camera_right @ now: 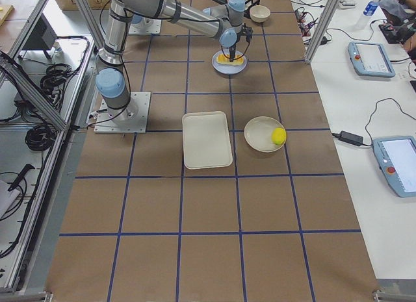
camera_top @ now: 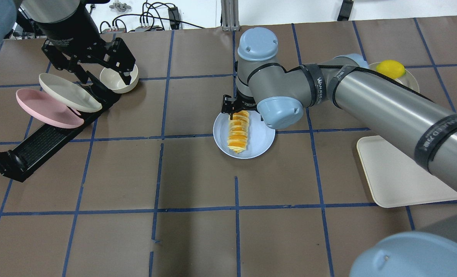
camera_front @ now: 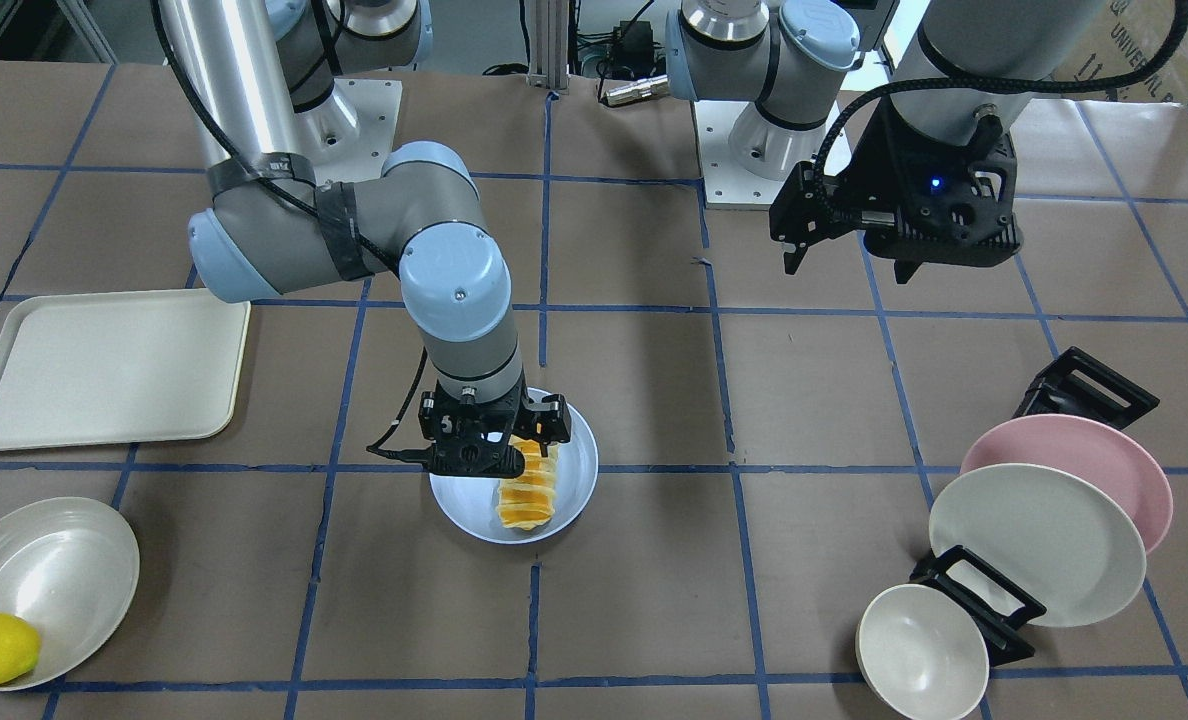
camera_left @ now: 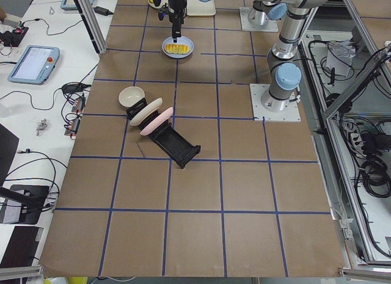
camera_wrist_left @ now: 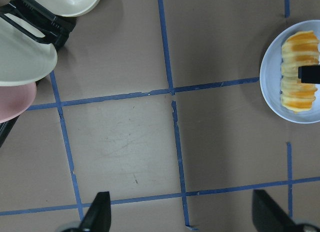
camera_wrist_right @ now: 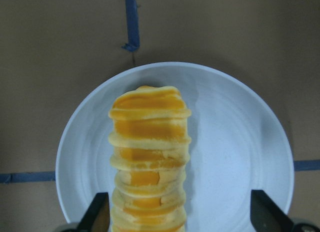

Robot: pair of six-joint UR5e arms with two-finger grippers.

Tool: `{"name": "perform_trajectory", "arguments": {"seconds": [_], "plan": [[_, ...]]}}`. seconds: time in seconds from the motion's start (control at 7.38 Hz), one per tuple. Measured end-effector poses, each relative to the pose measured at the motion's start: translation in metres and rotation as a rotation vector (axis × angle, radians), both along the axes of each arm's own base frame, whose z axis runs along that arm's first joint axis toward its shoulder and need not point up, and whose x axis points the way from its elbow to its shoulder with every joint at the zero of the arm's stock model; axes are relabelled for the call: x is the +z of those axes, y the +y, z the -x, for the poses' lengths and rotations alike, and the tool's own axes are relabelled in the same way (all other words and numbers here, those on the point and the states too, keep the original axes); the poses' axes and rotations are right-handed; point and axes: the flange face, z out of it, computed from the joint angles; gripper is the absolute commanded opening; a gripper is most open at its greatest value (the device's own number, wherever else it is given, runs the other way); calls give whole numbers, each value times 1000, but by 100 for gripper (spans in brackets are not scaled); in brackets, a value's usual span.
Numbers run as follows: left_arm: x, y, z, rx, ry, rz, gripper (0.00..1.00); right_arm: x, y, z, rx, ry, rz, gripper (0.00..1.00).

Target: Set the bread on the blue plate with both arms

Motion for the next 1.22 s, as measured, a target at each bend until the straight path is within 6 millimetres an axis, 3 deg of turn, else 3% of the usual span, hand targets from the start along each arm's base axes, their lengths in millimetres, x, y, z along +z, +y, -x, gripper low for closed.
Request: {"name": "perform_trajectory", "arguments": {"seconds": [0.27,0.54,0.68,1.08,1.22], "plan": [[0,-2,0,12,-2,0,100,67,-6,48,-40,11,107,100],[1,-1,0,15,-2,2,100,112,-15,112,-74,44,187,100],[0,-1,0,17,-1,2,100,131,-12,132,-90,50,219,100],[0,-2,0,19,-1,2,100,177,14,181,-84,69,207,100],[1,-1,0,19,-1,4,100,194,33,191,-71,74,149,100]]}}
